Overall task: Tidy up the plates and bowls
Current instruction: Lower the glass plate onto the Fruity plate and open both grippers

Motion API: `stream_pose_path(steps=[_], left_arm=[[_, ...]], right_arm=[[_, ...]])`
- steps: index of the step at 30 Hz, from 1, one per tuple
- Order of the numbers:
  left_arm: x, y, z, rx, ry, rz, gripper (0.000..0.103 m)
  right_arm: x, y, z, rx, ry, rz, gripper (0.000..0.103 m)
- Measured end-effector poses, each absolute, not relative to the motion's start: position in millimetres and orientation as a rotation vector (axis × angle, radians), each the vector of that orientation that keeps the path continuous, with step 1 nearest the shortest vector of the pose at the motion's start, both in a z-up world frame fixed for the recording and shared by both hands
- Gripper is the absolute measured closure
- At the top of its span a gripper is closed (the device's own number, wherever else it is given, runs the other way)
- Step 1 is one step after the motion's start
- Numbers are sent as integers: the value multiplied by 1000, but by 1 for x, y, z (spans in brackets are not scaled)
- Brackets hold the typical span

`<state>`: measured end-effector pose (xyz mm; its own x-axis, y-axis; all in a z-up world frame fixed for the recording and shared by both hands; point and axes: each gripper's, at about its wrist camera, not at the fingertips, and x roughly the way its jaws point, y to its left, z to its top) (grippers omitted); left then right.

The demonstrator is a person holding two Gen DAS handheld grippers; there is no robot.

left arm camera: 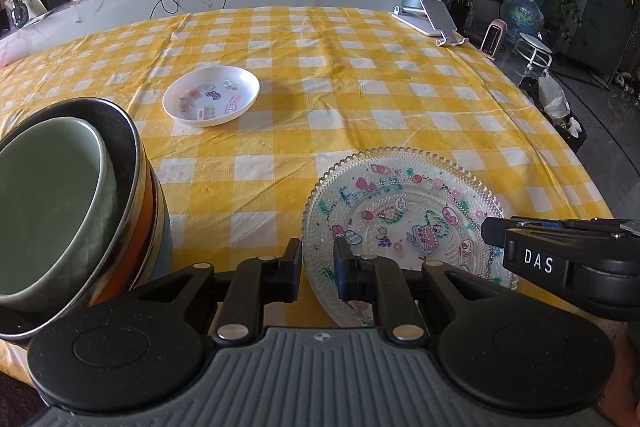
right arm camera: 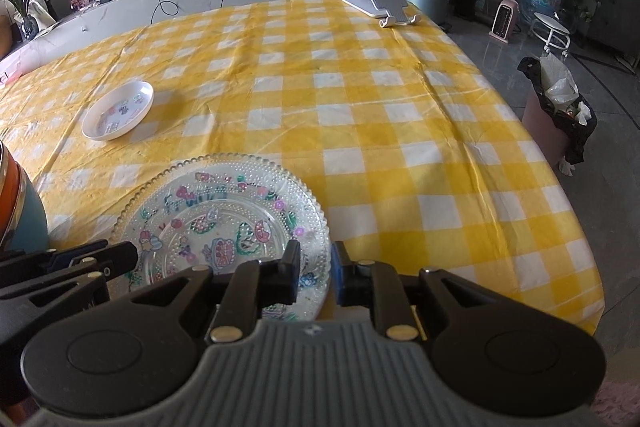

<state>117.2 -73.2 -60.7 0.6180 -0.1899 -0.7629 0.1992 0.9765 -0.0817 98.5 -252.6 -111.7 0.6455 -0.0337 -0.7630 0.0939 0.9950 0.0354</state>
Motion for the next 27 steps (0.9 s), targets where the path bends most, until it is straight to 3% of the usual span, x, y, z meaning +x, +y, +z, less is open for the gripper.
stream_pose_path(steps=[2,3,5,9,11,18,23,27], left_arm=[[117,-76,-61,38,882,-224,76],[118,-76,-60,46,885,-222,73],[119,-77,-59,45,889,-226,71],[122,-71,-46,-8,887,-249,55],[126,-67,-38,-36,890,-264,54],[156,-46,0,-123,923,-346,54],[194,-20,23,-103,952,-355,54],[225,-1,34,-41,987,-349,54]], right_arm=[[98,-253,-110,83,858,-79,71],[98,-254,-109,86,854,-82,68],[98,-255,-108,97,846,-82,67],[98,-261,-103,156,807,-71,59],[100,-265,-100,199,792,-63,53],[116,-264,-90,275,739,3,48],[137,-239,-80,243,706,110,38],[162,-219,-81,223,731,176,38]])
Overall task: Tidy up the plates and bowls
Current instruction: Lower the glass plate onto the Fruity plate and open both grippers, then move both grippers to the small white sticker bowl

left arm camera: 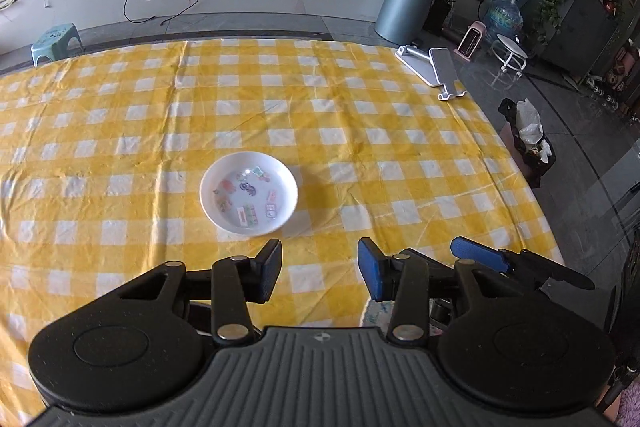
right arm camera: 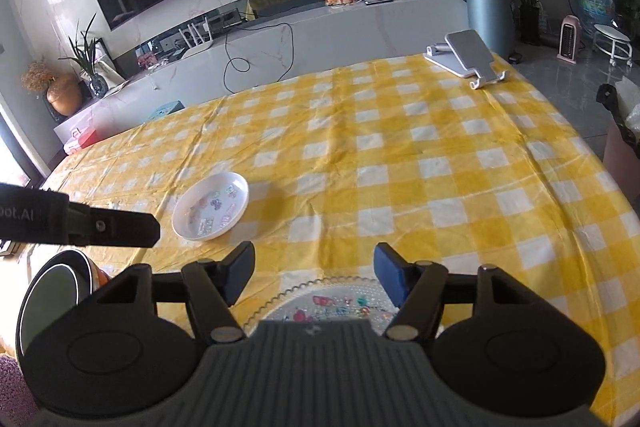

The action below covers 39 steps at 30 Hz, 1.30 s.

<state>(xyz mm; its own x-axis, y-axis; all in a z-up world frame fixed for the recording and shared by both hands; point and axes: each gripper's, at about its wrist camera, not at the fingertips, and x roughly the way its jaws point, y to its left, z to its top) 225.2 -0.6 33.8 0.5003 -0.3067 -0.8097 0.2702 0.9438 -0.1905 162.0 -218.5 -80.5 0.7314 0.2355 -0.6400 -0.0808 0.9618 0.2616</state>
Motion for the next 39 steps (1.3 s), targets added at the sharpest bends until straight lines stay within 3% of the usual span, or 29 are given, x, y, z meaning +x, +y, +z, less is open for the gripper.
stream_pose_path(steps=[9,17,27,39], left_arm=[[278,18,17,170,1031,-351,54],[323,37,-24,86,1134,-355,66],[348,43,-50,49,1188,-339,81],[347,44,-51,52,1189,-338,96]], right_arm=[[225,-196,-92,327,850,236,42],[270,-187,-108,422,932,262,71],[299,-176,-122,470,994,274,78],[303,-163,-124,415,1009,249,100]])
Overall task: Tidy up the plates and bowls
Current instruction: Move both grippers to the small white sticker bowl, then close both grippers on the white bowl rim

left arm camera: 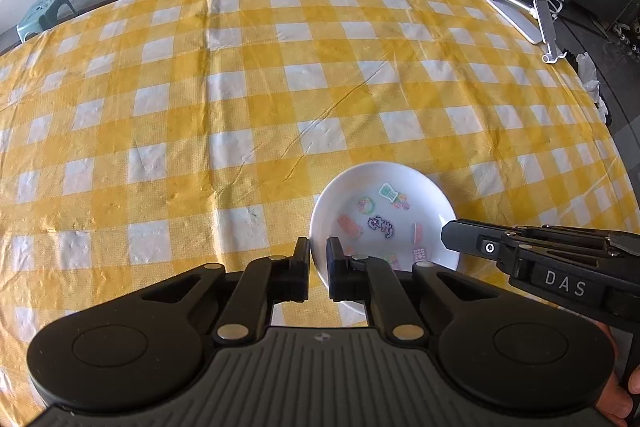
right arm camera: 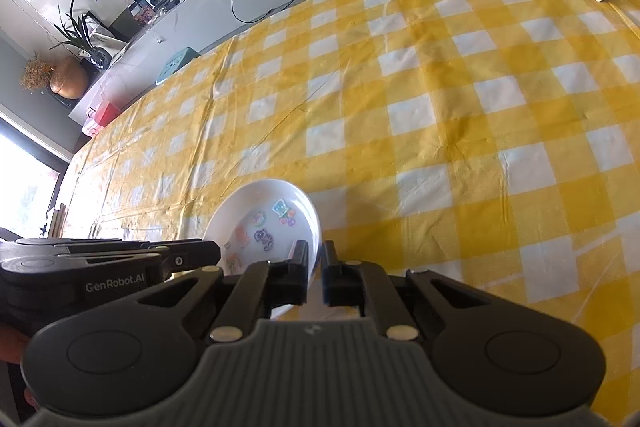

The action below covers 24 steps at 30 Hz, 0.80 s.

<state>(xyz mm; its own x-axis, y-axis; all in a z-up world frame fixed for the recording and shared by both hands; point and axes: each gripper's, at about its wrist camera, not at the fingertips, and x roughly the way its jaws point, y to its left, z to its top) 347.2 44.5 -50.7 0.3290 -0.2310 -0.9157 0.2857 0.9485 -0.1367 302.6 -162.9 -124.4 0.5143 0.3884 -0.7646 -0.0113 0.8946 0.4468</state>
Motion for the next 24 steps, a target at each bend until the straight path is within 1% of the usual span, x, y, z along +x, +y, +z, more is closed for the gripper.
stream_pose_path(steps=[12,19,24], left_arm=[[313,32,-6,-12,1138,-294,97],[267,11,14,-69,1094,-323,97],[225,-8,20,-109,1048,-373,97]], right_arm=[[276,-192,-98,498,930,263,103],[232,-219,-82,530,890,233,103],[184,-245,-75,557,825,193,103]])
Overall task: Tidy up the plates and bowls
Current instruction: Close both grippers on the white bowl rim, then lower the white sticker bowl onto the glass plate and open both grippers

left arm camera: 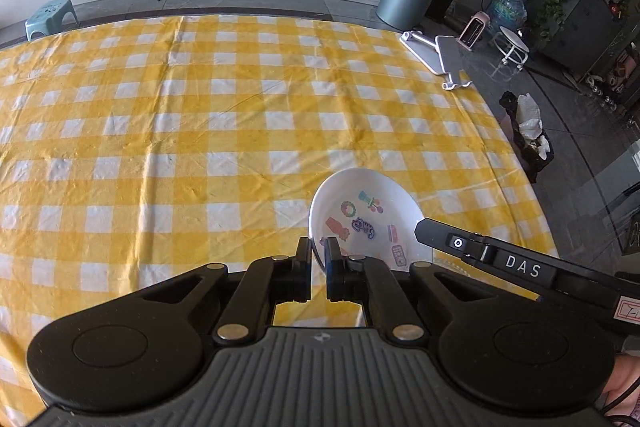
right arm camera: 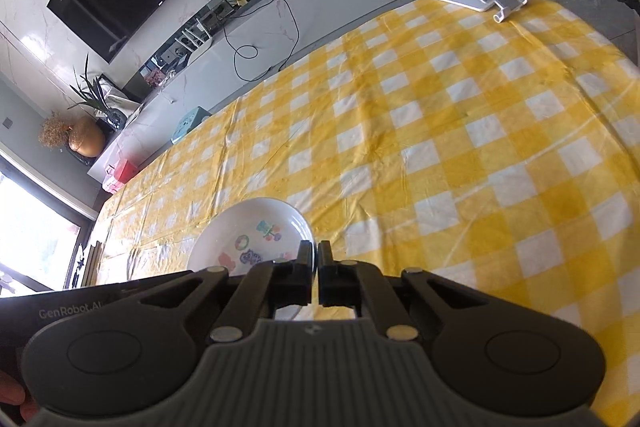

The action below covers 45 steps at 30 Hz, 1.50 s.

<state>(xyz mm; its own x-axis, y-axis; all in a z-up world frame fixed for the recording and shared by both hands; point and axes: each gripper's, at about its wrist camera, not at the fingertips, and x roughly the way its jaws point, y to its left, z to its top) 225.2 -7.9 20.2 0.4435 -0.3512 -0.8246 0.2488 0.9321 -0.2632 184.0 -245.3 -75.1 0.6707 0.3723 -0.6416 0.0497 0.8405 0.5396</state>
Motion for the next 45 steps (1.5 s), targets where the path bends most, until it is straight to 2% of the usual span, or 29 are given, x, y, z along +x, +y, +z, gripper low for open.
stream_pose_path(steps=[12,22,35,45], left_arm=[[160,-49,-10,-194,993,-434,97],[153,-57,-42,-179,1022,-392,97],[151,-62,-52,-123,1030,-372,97],[150,-64,-53,-105,1026,-381,95]], right_arm=[[100,-294,-92,653,835,18,103],[101,-289,-104,560,885,-32,103],[105,-283,-109,515,928,-40,103],[106,-281,-110,509,947,-44,98]])
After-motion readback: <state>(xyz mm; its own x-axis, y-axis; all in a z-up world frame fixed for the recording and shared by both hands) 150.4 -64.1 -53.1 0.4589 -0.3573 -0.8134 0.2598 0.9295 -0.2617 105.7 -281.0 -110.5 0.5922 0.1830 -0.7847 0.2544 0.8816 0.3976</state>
